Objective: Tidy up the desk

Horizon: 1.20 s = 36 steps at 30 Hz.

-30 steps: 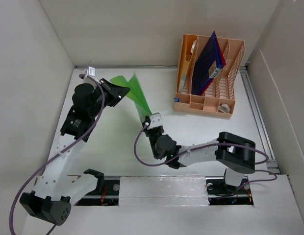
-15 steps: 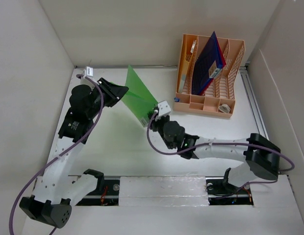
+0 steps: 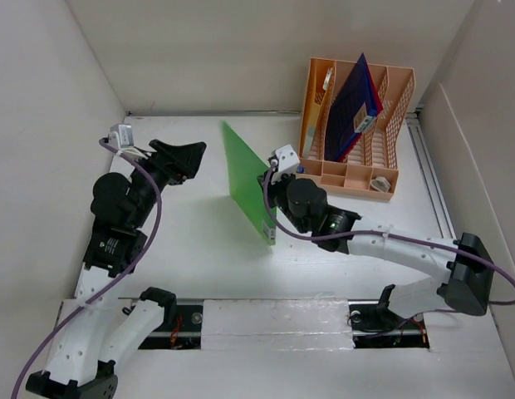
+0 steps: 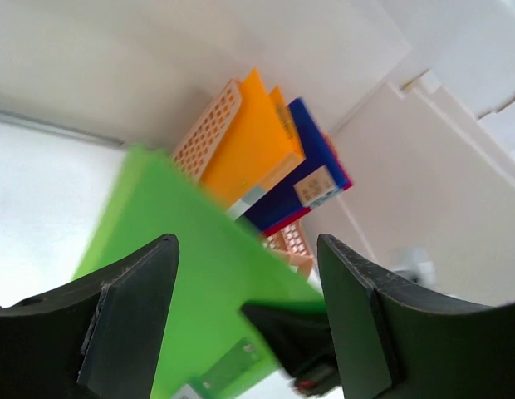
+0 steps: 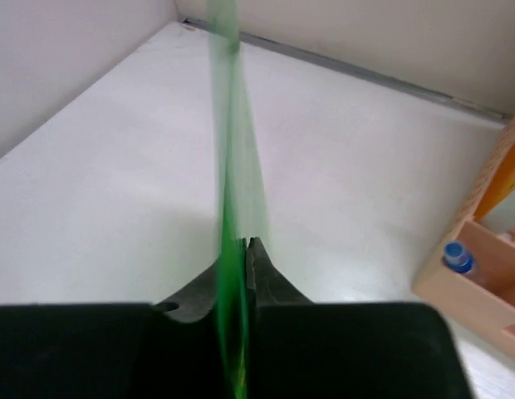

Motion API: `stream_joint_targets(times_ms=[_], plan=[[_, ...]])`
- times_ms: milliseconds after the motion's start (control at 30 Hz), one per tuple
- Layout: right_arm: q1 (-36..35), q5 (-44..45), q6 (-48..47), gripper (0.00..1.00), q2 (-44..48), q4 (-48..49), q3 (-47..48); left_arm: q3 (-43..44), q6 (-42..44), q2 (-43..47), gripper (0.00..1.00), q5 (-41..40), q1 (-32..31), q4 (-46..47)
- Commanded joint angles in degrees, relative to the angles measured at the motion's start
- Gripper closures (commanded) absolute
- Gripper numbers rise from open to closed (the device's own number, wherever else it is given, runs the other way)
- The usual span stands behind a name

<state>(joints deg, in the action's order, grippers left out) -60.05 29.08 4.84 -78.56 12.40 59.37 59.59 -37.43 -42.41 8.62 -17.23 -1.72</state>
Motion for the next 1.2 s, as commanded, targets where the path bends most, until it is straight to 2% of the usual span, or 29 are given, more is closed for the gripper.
stream_joint_targets(times_ms=[0,100,267,400,600,733,867,967,1033,1167], plan=[[-0.07,5.62,-0.44,1.00,4.55,-2.03,5.40,-3.69,2.97,-0.31,0.37,-1.15,0.01,3.91],[1.68,8.89,-1.77,1.00,7.89,-2.12,7.33,-6.06,3.50,0.31,0.38,-1.77,0.01,5.84],[7.66,-4.70,2.52,1.00,8.97,-5.89,8.92,-6.59,4.21,-0.57,0.38,-1.42,0.01,5.93],[8.19,-6.75,7.63,1.00,7.12,-5.73,3.32,-6.86,4.47,-0.74,0.38,-2.12,0.01,5.85],[7.67,-3.15,9.84,1.00,10.62,-1.51,-2.95,-7.30,4.29,-2.58,0.38,-1.16,0.01,6.47],[7.67,-1.13,6.50,1.00,15.97,1.04,-1.20,-7.47,4.03,-3.03,0.38,0.17,0.01,6.81],[8.99,3.59,2.04,1.00,17.39,0.60,2.66,-7.73,4.21,-2.06,0.38,-0.36,0.01,6.64],[11.61,8.52,-1.14,1.00,18.62,1.04,4.34,-8.61,4.30,-0.74,0.38,-1.84,0.01,7.08],[17.03,7.58,-1.41,1.00,18.89,-1.66,8.10,-7.74,4.56,-1.53,0.39,-1.68,0.01,6.20],[20.23,10.03,-3.69,1.00,19.85,-1.95,10.41,-8.18,4.65,-0.92,0.39,-2.02,0.01,6.81]])
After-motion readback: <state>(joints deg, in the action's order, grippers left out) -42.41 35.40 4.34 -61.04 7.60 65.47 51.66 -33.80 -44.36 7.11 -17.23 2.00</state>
